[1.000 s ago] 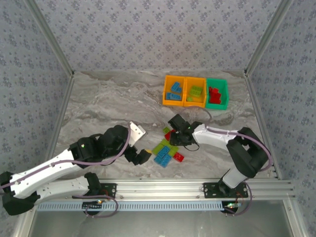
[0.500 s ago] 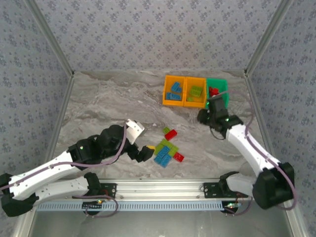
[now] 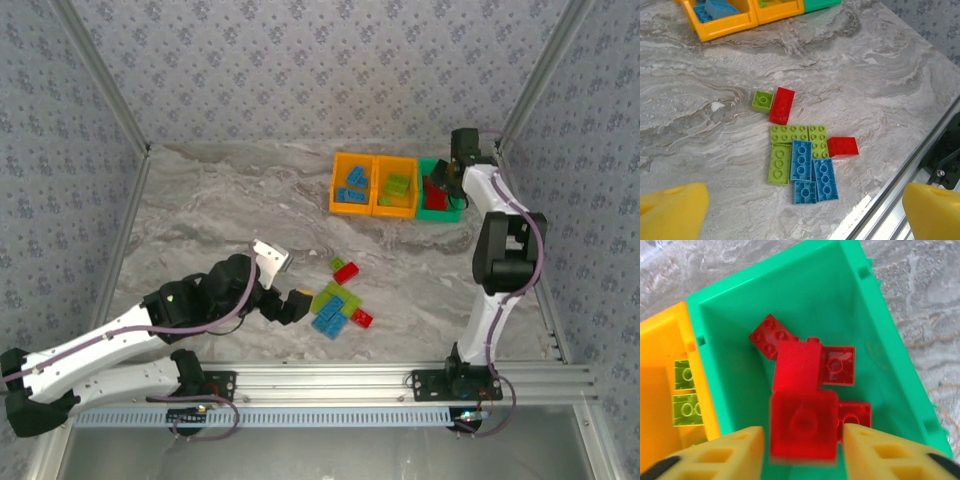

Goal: Sort the legos into containers by color

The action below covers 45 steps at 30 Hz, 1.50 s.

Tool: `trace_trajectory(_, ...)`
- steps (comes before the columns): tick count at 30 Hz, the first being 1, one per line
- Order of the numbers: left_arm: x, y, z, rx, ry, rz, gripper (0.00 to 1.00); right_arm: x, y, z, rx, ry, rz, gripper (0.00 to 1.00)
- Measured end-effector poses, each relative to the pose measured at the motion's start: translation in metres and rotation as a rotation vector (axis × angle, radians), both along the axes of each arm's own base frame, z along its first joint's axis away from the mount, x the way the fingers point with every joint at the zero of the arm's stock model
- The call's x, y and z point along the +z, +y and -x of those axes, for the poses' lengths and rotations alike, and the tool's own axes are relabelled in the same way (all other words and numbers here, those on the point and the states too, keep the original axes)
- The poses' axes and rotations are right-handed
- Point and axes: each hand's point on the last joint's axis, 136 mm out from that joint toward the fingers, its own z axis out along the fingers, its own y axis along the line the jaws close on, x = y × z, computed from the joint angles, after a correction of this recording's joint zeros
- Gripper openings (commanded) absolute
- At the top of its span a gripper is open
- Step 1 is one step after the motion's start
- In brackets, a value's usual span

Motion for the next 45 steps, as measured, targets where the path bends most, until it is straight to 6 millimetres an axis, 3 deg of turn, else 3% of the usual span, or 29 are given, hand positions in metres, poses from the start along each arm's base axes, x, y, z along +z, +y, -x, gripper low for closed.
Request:
trace_trajectory(5,-0.013,0.0,-0.004,0.047,0.037,-0.014,0.99,0.005,0.005,0.008,0.017,0.036,-0.01,0.66)
trace_trajectory(7,-0.019,-0.006,-0.007,0.054,0.052,-0.019,0.99,0.013,0.009,0.021,0.023,0.03,-0.016,0.69)
trace_trajectory(11,-0.032,-0.024,-0.014,0.062,0.082,-0.029,0.99,0.04,0.022,0.079,0.033,-0.005,-0.044,0.76)
trace_trajectory(19,-0.083,-0.063,-0.032,0.083,0.176,-0.149,0.98,0.124,0.068,0.213,0.168,-0.286,-0.136,0.95)
trace_trajectory(22,-0.095,-0.08,-0.045,0.107,0.192,-0.193,0.95,0.127,0.082,0.256,0.245,-0.323,-0.146,0.97)
trace_trajectory(26,-0.115,-0.1,-0.063,0.132,0.222,-0.238,0.81,0.105,0.082,0.293,0.273,-0.24,-0.141,1.0)
trace_trajectory(29,-0.136,-0.106,-0.078,0.154,0.253,-0.271,0.67,0.087,0.084,0.311,0.286,-0.162,-0.151,1.0)
trace_trajectory(35,-0.173,-0.112,-0.106,0.188,0.303,-0.325,0.54,0.087,0.092,0.318,0.303,-0.148,-0.187,1.0)
trace_trajectory(45,-0.198,-0.123,-0.111,0.159,0.326,-0.362,0.52,0.084,0.094,0.315,0.299,-0.117,-0.193,1.0)
